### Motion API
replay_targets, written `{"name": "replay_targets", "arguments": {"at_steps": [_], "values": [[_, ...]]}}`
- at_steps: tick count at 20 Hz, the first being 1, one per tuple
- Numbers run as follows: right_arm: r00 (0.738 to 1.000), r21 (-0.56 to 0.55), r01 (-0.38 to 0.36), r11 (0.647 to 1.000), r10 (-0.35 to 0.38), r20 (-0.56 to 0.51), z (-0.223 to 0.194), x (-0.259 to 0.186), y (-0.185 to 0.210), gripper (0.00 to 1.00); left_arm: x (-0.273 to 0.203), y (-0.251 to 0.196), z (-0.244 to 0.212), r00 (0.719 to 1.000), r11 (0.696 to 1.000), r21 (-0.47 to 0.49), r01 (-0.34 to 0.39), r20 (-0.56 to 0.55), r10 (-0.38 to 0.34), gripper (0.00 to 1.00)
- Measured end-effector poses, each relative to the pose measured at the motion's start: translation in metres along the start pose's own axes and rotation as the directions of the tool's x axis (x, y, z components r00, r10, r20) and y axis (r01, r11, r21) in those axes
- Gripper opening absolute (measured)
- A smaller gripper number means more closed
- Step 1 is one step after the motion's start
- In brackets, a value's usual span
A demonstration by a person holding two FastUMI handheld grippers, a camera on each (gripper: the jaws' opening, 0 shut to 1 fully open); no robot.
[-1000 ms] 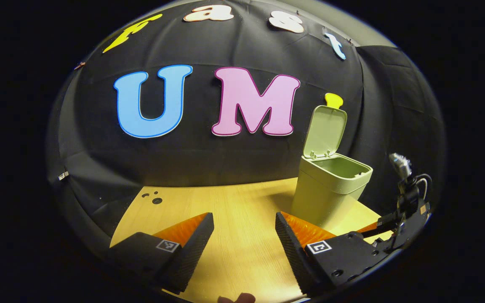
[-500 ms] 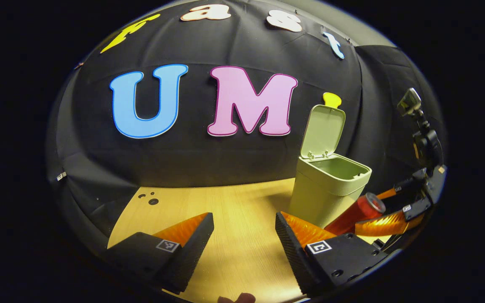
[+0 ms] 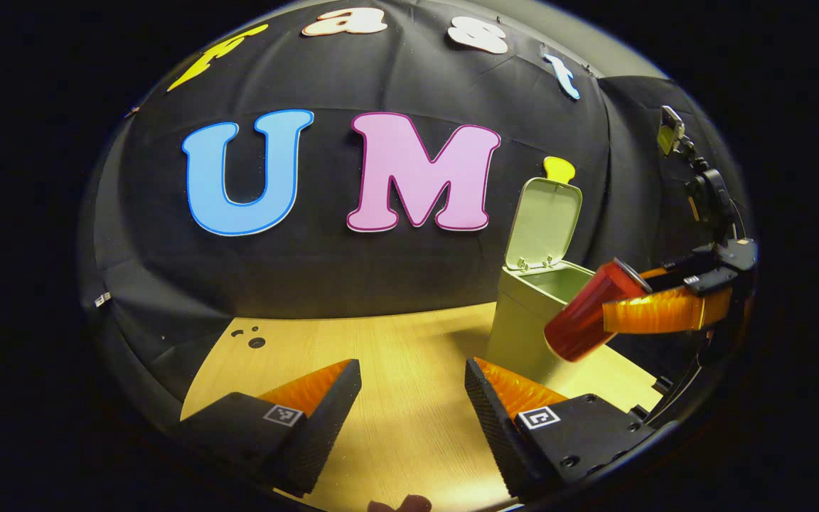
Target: Press the lid of the desktop garbage bin to open it, pick up the crumpled paper on the desktop and throw it into the bin, then pick up the pop can on the desktop and drop it into the bin, and finally close the garbage bin lid.
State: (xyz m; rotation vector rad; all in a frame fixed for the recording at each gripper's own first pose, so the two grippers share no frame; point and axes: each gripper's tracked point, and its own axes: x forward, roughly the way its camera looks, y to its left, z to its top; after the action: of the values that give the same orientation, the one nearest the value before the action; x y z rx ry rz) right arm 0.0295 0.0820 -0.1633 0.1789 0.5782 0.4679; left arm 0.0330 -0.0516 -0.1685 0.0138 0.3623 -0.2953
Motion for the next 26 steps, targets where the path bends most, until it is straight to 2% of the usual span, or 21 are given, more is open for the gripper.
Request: {"name": "replay_targets", "arguments": {"at_steps": [5,9,11,16,26], "values": [[0.998,0.034,0.046,0.998,-0.047,0.036,0.021,0.011,-0.040,0.83,-0.003,0.001,0.002,1.000,1.000,-0.004,-0.008,0.004,0.008,0.94],[0.994,0.158,0.064,0.985,-0.077,0.083,0.042,0.019,-0.065,0.83,-0.007,0.003,0.002,1.000,1.000,-0.005,-0.016,0.007,0.016,0.94],[0.989,0.179,0.101,0.979,-0.117,0.085,0.042,0.026,-0.084,0.83,-0.009,0.005,0.001,1.000,1.000,-0.010,-0.021,0.007,0.021,0.94],[0.976,0.133,0.215,0.968,-0.218,0.010,0.022,0.040,-0.126,0.83,-0.009,0.007,0.001,1.000,1.000,-0.010,-0.026,0.006,0.026,0.94],[0.952,0.032,0.288,0.957,-0.283,-0.115,-0.016,0.057,-0.145,0.83,-0.009,0.015,-0.003,0.999,0.999,-0.021,-0.042,-0.001,0.042,0.94]]}}
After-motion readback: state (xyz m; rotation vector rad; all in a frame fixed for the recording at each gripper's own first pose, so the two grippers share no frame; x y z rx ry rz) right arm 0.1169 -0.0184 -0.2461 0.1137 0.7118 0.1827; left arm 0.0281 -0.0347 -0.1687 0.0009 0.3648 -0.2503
